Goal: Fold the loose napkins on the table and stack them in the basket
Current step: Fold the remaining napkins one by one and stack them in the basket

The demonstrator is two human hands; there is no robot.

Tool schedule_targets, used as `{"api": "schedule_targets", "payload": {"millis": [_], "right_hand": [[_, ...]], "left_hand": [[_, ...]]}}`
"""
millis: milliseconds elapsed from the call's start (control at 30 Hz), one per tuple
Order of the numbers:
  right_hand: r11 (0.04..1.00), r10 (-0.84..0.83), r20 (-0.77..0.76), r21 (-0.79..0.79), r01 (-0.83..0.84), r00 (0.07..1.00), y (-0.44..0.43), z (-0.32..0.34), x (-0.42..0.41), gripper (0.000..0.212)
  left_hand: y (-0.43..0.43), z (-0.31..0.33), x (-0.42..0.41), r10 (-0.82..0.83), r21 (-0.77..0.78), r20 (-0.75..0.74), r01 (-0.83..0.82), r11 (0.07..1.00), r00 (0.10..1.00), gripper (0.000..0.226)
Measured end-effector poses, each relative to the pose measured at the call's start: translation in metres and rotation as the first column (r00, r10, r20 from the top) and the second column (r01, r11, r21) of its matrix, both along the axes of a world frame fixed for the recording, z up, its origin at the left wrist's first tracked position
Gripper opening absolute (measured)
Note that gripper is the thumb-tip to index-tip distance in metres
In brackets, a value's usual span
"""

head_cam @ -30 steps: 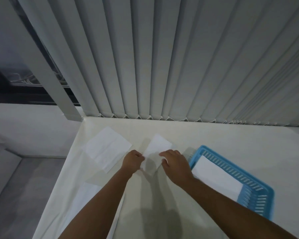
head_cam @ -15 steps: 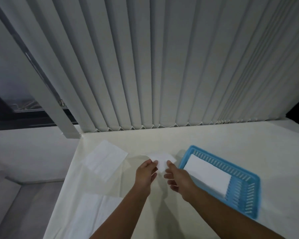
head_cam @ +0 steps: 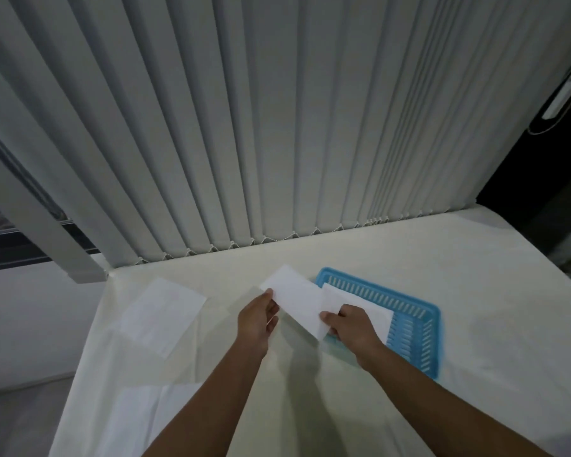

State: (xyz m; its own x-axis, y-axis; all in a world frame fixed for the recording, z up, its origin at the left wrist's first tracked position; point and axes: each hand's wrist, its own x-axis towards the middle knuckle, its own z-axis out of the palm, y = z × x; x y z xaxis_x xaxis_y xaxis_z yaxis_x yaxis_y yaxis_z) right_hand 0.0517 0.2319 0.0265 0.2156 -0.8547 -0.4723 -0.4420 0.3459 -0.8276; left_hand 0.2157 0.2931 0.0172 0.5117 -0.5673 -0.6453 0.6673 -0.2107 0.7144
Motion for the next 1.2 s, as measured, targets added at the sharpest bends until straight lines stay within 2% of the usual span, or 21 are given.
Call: {"api": "schedule_targets", "payload": {"millis": [133, 200, 267, 367, 433, 567, 700, 800, 967, 1200], "right_hand": [[0.996, -0.081, 0.005, -0.021, 0.081, 0.997, -0.01, -0.002, -0.031, 0.022], [0.983, -0.182, 0.049, -0.022, 0.184, 0.982, -0.016, -0.004, -0.046, 0.015], [0.948, -0.317, 0.098, 0.0, 0.319, 0.943, -0.021, -0.007, -0.06, 0.013], [0.901, -0.433, 0.118, 0.022, 0.433, 0.894, -0.029, -0.011, -0.077, 0.01], [0.896, -0.442, 0.097, 0.007, 0.444, 0.892, -0.033, -0.015, -0.084, 0.014], [0.906, -0.418, 0.011, -0.063, 0.418, 0.909, -0.036, -0.023, -0.09, 0.028], [0.902, -0.428, -0.042, -0.071, 0.425, 0.903, -0.03, -0.033, -0.095, 0.023], [0.904, -0.425, -0.053, -0.079, 0.42, 0.904, -0.028, -0.038, -0.096, 0.02], [0.907, -0.419, -0.042, -0.065, 0.416, 0.907, -0.031, -0.039, -0.096, 0.016], [0.9, -0.434, -0.02, -0.052, 0.433, 0.901, -0.033, -0.041, -0.088, 0.008]], "left_hand": [[-0.016, 0.001, -0.011, -0.124, 0.028, 0.122, 0.121, 0.992, 0.985, 0.008], [-0.024, 0.0, -0.021, -0.219, 0.073, 0.219, 0.208, 0.975, 0.951, 0.003], [-0.032, -0.001, -0.03, -0.303, 0.122, 0.336, 0.278, 0.953, 0.892, 0.012], [-0.039, -0.001, -0.04, -0.435, 0.237, 0.512, 0.365, 0.9, 0.74, 0.011], [-0.042, -0.004, -0.041, -0.527, 0.326, 0.562, 0.414, 0.85, 0.637, 0.016], [-0.046, -0.019, -0.034, -0.64, 0.492, 0.622, 0.411, 0.767, 0.451, 0.023], [-0.049, -0.03, -0.03, -0.738, 0.634, 0.643, 0.399, 0.663, 0.204, 0.032], [-0.053, -0.03, -0.032, -0.772, 0.69, 0.628, 0.388, 0.61, 0.098, 0.035], [-0.057, -0.027, -0.038, -0.809, 0.738, 0.587, 0.399, 0.544, 0.019, 0.041], [-0.057, -0.03, -0.039, -0.818, 0.738, 0.575, 0.42, 0.529, 0.021, 0.042]]}}
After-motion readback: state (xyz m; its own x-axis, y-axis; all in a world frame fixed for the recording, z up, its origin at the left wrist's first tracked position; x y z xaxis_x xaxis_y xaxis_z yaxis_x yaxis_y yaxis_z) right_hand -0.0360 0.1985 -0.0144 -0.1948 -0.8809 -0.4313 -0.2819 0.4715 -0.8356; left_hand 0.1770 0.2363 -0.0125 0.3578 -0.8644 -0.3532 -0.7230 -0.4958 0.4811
